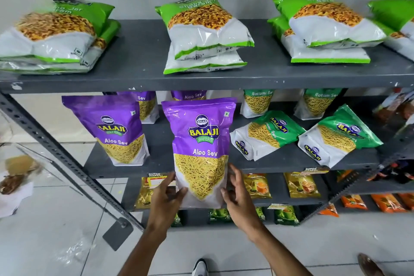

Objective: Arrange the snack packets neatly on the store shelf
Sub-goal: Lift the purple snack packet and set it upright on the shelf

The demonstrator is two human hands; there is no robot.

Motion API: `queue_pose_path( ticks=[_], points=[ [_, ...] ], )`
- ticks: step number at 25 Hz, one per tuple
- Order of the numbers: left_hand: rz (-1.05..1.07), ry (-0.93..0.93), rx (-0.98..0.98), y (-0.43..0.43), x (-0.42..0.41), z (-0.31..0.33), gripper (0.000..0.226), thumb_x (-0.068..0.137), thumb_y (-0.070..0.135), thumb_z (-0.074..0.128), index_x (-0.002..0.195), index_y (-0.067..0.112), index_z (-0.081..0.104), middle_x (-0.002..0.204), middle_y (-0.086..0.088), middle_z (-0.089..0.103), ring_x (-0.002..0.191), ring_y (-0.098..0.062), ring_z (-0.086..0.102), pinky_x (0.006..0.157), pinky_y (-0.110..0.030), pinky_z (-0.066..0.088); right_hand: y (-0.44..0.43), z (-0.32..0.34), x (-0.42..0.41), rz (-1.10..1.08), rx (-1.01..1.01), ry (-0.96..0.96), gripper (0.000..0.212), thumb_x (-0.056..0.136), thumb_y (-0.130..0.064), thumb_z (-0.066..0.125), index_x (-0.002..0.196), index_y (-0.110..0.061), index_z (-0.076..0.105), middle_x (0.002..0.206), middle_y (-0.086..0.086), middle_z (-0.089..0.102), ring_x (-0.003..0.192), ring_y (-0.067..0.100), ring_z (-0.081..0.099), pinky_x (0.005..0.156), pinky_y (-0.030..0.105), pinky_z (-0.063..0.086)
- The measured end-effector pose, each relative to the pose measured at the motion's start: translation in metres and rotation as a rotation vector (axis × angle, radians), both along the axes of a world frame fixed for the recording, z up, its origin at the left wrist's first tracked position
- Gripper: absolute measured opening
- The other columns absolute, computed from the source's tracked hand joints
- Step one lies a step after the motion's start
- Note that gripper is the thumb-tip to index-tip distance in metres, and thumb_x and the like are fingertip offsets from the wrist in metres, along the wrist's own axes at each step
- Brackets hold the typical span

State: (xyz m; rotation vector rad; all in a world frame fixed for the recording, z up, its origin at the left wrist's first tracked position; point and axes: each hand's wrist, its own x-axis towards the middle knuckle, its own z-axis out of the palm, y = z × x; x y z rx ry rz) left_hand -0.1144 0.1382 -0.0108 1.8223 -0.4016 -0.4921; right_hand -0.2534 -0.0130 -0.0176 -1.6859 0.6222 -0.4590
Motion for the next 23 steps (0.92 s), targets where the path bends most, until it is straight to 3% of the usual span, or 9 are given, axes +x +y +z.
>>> queue_pose_path(
  ticks=[3,7,8,10,12,15,17,20,23],
  points=[
    [-0.071,-0.073,0.008,-0.025,0.039,-0.013,0.060,0.081,0.002,0.073,0.117,0.047,0.058,0.104,0.005,0.064,0.084,-0.013,0.063,0.065,-0.016,0.051,-0.021,-0.009,0.035,-0.045,-0.030,0.044,0.075,0.093,0.004,0.054,0.141,-0.046,0.024,0.128,-0.044,0.052,0.129,-0.011,0.048,0.113,0.042,0.044],
    [-0.028,-0.011,-0.003,-0.065,0.095,-0.031,0.056,0.075,-0.013,0.073,0.122,0.014,0.056,0.122,-0.016,0.061,0.103,-0.039,0.065,0.078,-0.041,0.056,-0.047,-0.011,0.088,-0.123,-0.075,0.038,0.081,0.086,0.010,0.058,0.123,-0.059,0.036,0.121,-0.028,0.059,0.118,0.000,0.059,0.105,0.035,0.050],
    [-0.002,-0.005,-0.009,-0.075,0.108,-0.036,0.060,0.073,-0.015,0.072,0.126,0.008,0.054,0.124,-0.016,0.062,0.108,-0.038,0.064,0.079,-0.039,0.055,-0.053,-0.012,0.101,-0.139,-0.088,0.035,0.082,0.085,0.011,0.058,0.119,-0.060,0.038,0.118,-0.025,0.062,0.116,0.003,0.061,0.103,0.033,0.050],
    [0.017,-0.010,-0.020,-0.093,0.131,-0.042,0.067,0.071,-0.013,0.074,0.128,0.013,0.052,0.122,-0.006,0.064,0.114,-0.029,0.061,0.085,-0.036,0.056,-0.067,-0.013,0.127,-0.165,-0.106,0.030,0.077,0.083,0.010,0.058,0.115,-0.058,0.040,0.119,-0.014,0.067,0.116,0.010,0.063,0.101,0.032,0.050],
    [0.022,-0.003,-0.030,-0.106,0.146,-0.047,0.067,0.071,-0.012,0.074,0.124,0.023,0.052,0.112,0.003,0.064,0.110,-0.026,0.063,0.090,-0.048,0.057,-0.079,-0.016,0.144,-0.162,-0.092,0.031,0.062,0.085,0.004,0.057,0.118,-0.046,0.041,0.125,-0.006,0.067,0.119,0.010,0.062,0.101,0.032,0.048],
    [0.025,0.016,-0.038,-0.114,0.156,-0.061,0.067,0.071,-0.015,0.071,0.112,0.035,0.051,0.111,-0.002,0.063,0.109,-0.032,0.064,0.092,-0.057,0.054,-0.087,-0.026,0.161,-0.148,-0.087,0.044,0.048,0.088,-0.004,0.060,0.115,-0.038,0.040,0.121,-0.005,0.069,0.107,-0.008,0.064,0.088,0.007,0.049],
    [0.031,-0.016,-0.028,-0.114,0.156,-0.070,0.069,0.070,-0.017,0.068,0.111,0.034,0.049,0.116,-0.010,0.060,0.111,-0.036,0.062,0.094,-0.059,0.052,-0.086,-0.035,0.165,-0.167,-0.056,0.050,0.040,0.082,-0.016,0.062,0.108,-0.039,0.041,0.114,-0.006,0.070,0.103,-0.006,0.067,0.076,-0.002,0.046],
    [0.033,0.016,-0.061,-0.116,0.155,-0.073,0.070,0.072,-0.019,0.066,0.122,0.024,0.046,0.127,-0.012,0.056,0.120,-0.037,0.058,0.098,-0.056,0.051,-0.086,-0.044,0.166,-0.166,-0.028,0.065,0.039,0.076,-0.037,0.060,0.109,-0.042,0.039,0.116,-0.009,0.070,0.106,-0.003,0.067,0.079,0.002,0.048],
    [0.135,-0.091,-0.050,-0.110,0.130,-0.068,0.075,0.072,-0.019,0.067,0.135,0.014,0.041,0.139,-0.011,0.045,0.132,-0.030,0.046,0.106,-0.049,0.046,-0.088,-0.045,0.157,-0.109,-0.088,0.088,0.050,0.087,-0.009,0.057,0.127,-0.030,0.037,0.130,-0.002,0.065,0.121,0.014,0.063,0.091,0.016,0.050]
  ],
)
